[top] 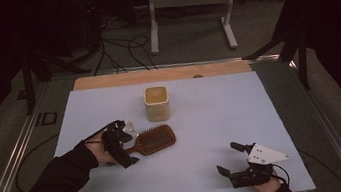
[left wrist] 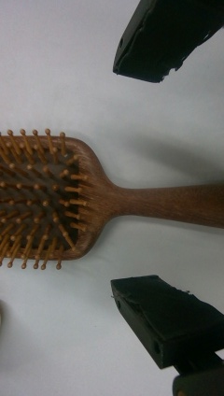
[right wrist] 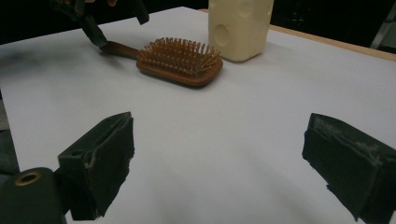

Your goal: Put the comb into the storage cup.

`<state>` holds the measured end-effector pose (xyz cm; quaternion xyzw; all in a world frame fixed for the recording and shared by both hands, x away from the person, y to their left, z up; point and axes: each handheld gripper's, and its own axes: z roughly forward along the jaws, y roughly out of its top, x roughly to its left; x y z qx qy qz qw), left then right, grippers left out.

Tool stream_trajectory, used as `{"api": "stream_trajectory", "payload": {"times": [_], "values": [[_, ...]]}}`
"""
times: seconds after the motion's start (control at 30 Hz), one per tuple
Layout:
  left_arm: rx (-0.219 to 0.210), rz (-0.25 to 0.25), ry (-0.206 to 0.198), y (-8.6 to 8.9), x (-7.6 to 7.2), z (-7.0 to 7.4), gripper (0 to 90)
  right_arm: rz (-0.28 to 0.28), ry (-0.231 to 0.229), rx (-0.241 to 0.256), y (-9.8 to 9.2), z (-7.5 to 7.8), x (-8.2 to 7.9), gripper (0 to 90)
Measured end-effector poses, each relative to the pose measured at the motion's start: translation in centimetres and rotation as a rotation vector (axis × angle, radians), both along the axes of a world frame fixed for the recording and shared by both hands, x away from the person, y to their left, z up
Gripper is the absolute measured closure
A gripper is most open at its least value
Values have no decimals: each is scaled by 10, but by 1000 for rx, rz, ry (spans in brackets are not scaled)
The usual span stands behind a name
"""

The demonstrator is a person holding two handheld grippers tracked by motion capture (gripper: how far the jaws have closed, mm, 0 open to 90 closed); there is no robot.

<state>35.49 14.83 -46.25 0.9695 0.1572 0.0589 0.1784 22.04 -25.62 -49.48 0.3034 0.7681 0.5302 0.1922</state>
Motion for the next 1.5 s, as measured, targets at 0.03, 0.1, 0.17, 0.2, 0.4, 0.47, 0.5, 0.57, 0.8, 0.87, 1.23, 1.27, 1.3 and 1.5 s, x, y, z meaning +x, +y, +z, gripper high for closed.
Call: {"api": "stream_trajectory", "payload": {"times": [0.03,0.1,0.17,0.2,0.4,0.47,0.5,0.57,0.8,0.87,1.23,1.27,1.3,1.5], "values": [[7,-5,-2,0,1,-1,27,1,-1,-2,0,0,0,89],[8,-6,1,-1,3,-3,39,2,0,0,0,0,0,89],[17,-14,2,-1,3,-3,59,2,0,-1,0,0,0,89],[44,-2,4,-3,5,-6,70,1,0,0,0,0,0,89],[79,-13,-2,-4,8,-9,156,2,1,-1,0,0,0,89],[80,-13,3,-4,9,-9,159,2,1,-1,0,0,0,89],[86,-18,3,-4,10,-11,175,2,2,0,0,0,0,89],[84,-25,5,-4,10,-11,197,1,3,2,0,0,0,89],[109,-22,24,-8,13,-17,331,2,5,3,0,0,0,89],[111,-18,22,-8,14,-18,364,1,7,5,0,-1,0,89],[152,-31,48,-12,20,-22,533,2,9,7,-1,-1,0,89],[159,-31,50,-13,20,-23,534,3,10,6,0,-1,1,89],[159,-28,61,-14,20,-25,554,7,9,5,0,-1,1,89],[162,-26,80,-17,23,-25,582,5,11,7,-1,-1,1,89]]}}
